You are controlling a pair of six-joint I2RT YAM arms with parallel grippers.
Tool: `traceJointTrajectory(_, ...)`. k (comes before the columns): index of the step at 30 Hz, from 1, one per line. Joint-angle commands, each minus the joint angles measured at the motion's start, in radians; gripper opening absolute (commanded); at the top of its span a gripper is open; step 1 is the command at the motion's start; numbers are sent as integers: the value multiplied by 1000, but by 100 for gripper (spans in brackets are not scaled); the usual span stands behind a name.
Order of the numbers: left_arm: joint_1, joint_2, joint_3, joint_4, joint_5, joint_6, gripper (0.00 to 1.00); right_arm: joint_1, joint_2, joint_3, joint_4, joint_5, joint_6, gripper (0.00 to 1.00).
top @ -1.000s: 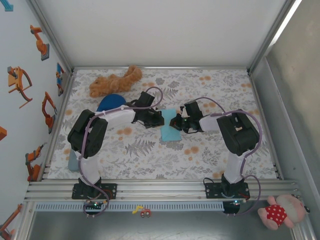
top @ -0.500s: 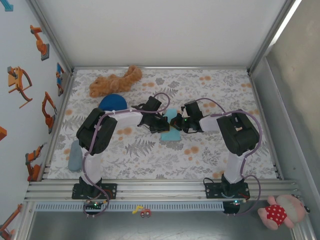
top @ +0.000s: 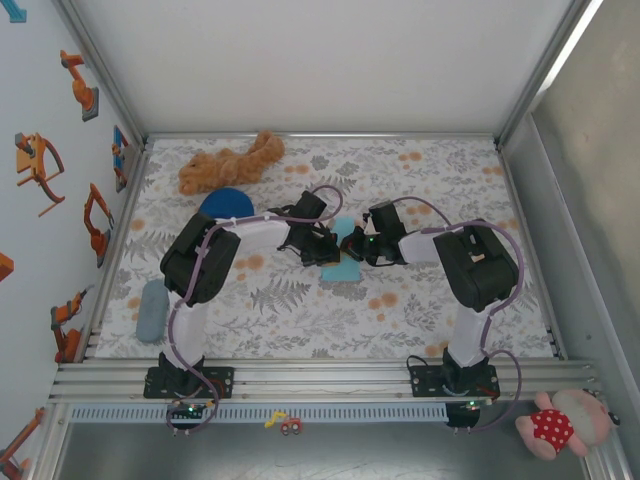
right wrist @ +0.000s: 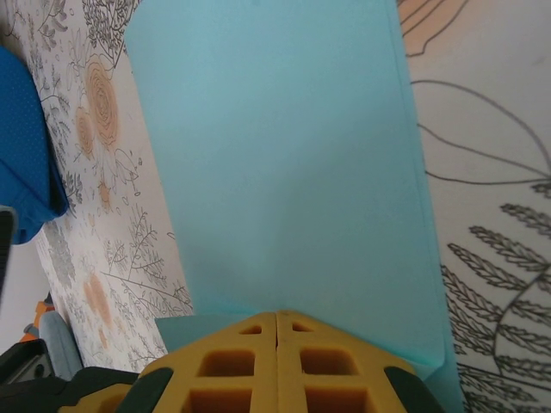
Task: Fold a paper plane with a square sheet of paper (pick it up from the middle)
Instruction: Fold the triangle a second time at the center of the table.
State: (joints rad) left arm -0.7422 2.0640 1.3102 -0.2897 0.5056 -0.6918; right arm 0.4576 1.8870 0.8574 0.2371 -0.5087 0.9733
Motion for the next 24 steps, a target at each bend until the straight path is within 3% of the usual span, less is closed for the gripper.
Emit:
traceJointTrajectory(1,-10,24,16,-50,6,39,3,0,107,-61,-204,144,4,0)
traceJointTrajectory(14,-1,-27,-62,-117,-29,101,0,0,135,-57,-228,163,4,0)
traceJointTrajectory(24,8,-137,-233,-126,-17,107,0,-1,141,-46,-236,162,-2,0)
